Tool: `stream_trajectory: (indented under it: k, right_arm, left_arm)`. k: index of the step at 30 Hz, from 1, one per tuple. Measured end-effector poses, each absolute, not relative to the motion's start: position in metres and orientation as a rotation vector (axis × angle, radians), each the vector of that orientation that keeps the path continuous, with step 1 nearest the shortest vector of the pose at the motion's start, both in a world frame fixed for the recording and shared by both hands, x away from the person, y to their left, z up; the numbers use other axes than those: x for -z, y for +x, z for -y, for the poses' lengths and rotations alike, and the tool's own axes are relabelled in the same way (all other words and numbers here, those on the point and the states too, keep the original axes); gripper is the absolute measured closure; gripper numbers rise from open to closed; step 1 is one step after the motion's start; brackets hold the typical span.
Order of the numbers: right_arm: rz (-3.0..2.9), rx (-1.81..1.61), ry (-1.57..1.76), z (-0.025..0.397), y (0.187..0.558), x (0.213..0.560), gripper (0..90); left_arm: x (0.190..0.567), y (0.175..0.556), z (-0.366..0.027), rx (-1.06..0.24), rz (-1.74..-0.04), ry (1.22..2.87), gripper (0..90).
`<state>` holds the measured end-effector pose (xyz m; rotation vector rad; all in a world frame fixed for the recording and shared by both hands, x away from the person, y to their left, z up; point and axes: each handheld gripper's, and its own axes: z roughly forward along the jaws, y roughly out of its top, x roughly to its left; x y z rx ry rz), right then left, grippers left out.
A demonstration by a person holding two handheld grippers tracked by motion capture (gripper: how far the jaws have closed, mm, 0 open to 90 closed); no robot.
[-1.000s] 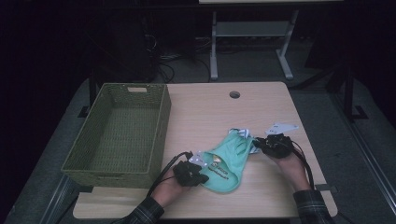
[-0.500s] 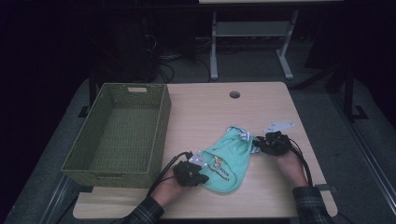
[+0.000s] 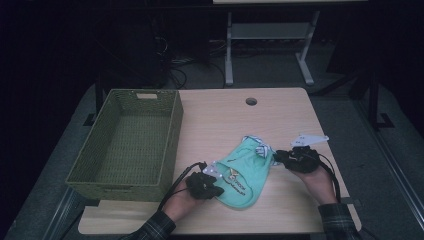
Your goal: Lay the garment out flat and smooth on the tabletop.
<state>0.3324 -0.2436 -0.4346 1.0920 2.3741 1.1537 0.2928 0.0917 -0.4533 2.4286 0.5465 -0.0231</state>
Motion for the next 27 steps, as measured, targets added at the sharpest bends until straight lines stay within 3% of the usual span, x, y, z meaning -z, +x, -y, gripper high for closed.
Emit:
stream_trajectory:
  k: [5, 11, 27]
  right_arm:
    - [-2.411, -1.196, 1.099, 0.240, 0.320, 0.440, 85.0]
    - [-2.460, -1.198, 1.076, 0.231, 0.309, 0.443, 89.6]
    - [-2.553, -1.227, 1.029, 0.197, 0.286, 0.457, 89.8]
  left_arm:
    - [0.446, 0.294, -0.094, 0.006, -0.565, 2.381, 89.3]
    - [0.438, 0.302, -0.094, -0.036, -0.576, 2.358, 89.4]
    - [0.427, 0.341, -0.092, -0.143, -0.659, 2.291, 89.4]
